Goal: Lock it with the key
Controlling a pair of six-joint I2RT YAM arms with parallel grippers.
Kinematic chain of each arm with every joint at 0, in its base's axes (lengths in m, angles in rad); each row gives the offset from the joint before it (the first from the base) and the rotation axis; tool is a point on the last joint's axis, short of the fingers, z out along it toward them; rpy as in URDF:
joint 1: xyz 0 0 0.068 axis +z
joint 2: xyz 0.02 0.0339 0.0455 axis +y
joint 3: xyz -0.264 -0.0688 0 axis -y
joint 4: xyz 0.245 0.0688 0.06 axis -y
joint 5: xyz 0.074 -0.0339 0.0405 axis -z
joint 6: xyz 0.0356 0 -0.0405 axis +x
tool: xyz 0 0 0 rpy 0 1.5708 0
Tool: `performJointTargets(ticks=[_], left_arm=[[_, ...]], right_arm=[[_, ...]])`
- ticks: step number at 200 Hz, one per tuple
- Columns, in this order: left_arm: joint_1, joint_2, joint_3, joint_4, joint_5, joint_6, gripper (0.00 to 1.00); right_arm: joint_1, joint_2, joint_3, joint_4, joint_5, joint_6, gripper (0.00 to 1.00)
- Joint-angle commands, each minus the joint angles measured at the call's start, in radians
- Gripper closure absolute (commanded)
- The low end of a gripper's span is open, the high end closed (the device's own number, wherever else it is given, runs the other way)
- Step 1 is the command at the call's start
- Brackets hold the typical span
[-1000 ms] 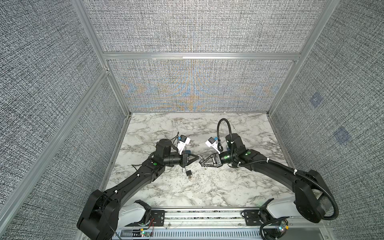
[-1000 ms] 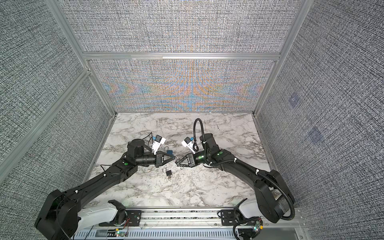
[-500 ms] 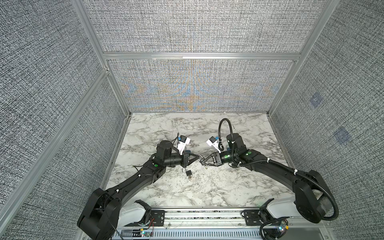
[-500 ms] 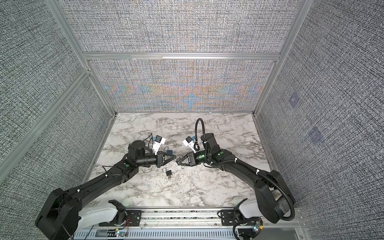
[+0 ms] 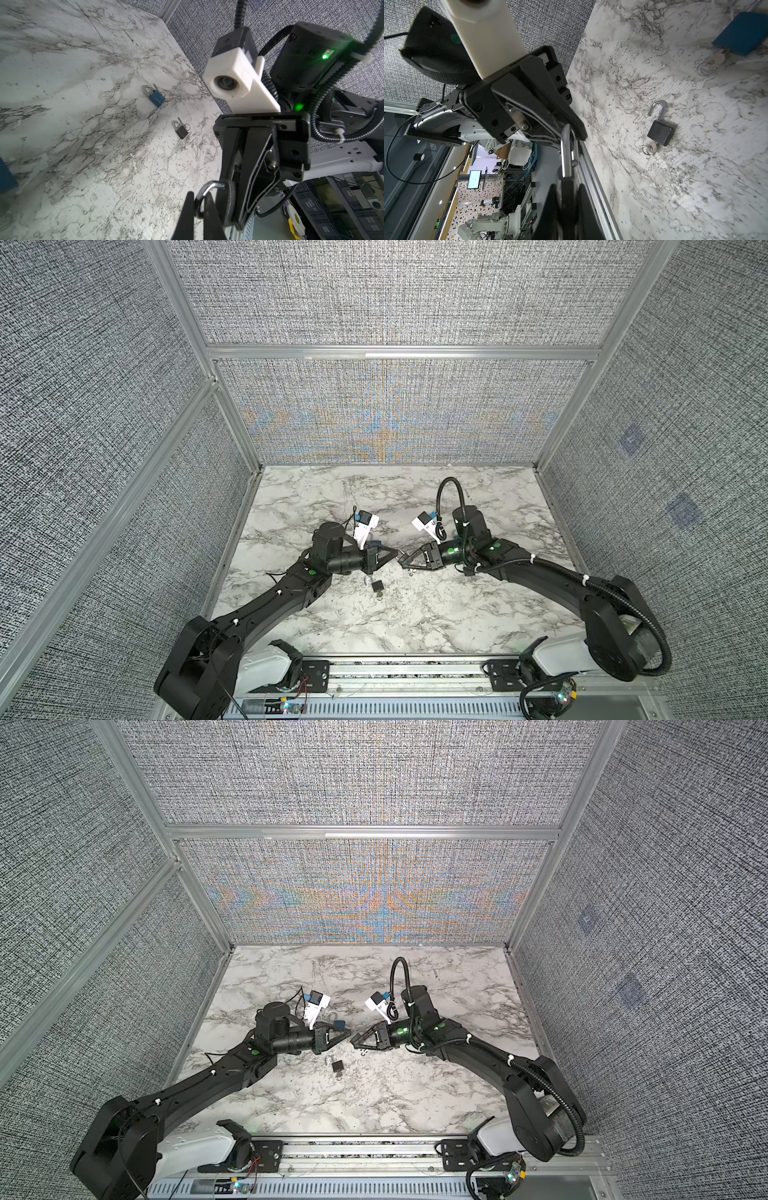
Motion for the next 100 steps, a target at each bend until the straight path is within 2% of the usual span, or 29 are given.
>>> performJointTargets(ticks=[1, 100], left_arm=[[-0.026, 0.003, -0.007, -0.044, 0.159, 0.015, 1.0], [-0.04, -0.008, -0.004, -0.041, 0.17, 0.009, 1.0]], right_arm=[[0.002, -0.001, 0.017, 0.23, 0.069, -0.008, 1.0], [-0.003, 0.025, 0.07, 0.147, 0.148, -0.064, 1.0]])
